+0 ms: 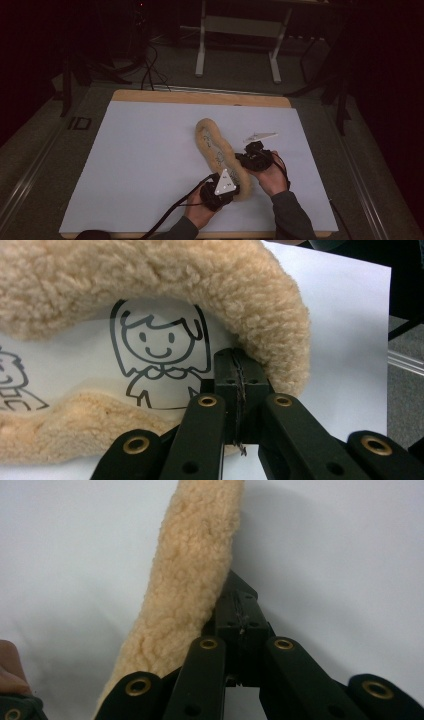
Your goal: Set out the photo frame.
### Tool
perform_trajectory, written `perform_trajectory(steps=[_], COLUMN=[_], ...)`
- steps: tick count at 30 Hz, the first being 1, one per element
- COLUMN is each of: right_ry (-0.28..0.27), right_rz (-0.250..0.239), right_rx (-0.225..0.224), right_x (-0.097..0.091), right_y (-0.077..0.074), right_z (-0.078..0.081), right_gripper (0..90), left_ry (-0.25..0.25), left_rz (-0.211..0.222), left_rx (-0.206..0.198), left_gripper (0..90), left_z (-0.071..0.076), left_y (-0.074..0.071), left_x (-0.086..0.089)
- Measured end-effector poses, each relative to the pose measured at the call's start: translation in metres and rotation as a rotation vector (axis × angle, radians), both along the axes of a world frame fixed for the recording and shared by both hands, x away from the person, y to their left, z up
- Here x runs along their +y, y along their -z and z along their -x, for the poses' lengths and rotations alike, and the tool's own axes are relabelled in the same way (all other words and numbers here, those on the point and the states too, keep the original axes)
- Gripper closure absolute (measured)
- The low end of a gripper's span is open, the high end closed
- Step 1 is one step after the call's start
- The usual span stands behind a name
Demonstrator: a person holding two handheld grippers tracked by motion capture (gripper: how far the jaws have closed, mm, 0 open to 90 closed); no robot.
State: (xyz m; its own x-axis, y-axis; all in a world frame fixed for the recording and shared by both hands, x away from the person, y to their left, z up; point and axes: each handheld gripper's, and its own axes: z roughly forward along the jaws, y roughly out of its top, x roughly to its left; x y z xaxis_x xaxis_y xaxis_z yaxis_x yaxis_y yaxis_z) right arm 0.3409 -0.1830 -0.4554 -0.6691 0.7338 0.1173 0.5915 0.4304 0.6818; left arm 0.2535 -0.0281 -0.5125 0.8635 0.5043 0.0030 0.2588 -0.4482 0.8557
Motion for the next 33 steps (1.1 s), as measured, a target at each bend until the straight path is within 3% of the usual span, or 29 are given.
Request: perform_trajectory(steps=[7, 12, 19, 26, 33], right_ry=[-0.004, 0.022, 0.054, 0.076, 0.097], right_rz=[-0.005, -0.024, -0.060, -0.087, -0.115], right_rx=[-0.007, -0.024, -0.030, -0.032, -0.034], right_x=[-0.002, -0.007, -0.017, -0.026, -0.035], right_y=[-0.001, -0.001, -0.003, -0.005, -0.010], right_z=[0.000, 0.002, 0.008, 0.017, 0.024], right_gripper=[89.9, 83.4, 75.4, 69.1, 63.5], left_ry=[0.011, 0.010, -0.048, -0.110, -0.179], left_rz=[-0.009, -0.029, -0.020, -0.040, -0.046], left_rx=[-0.009, -0.035, -0.049, -0.054, -0.043], left_gripper=[90.0, 89.5, 82.7, 75.8, 72.6], left_z=[-0.002, -0.003, -0.012, -0.024, -0.036], left_y=[0.000, -0.004, -0.010, -0.014, -0.014], left_x=[-0.001, 0.009, 0.033, 0.055, 0.072])
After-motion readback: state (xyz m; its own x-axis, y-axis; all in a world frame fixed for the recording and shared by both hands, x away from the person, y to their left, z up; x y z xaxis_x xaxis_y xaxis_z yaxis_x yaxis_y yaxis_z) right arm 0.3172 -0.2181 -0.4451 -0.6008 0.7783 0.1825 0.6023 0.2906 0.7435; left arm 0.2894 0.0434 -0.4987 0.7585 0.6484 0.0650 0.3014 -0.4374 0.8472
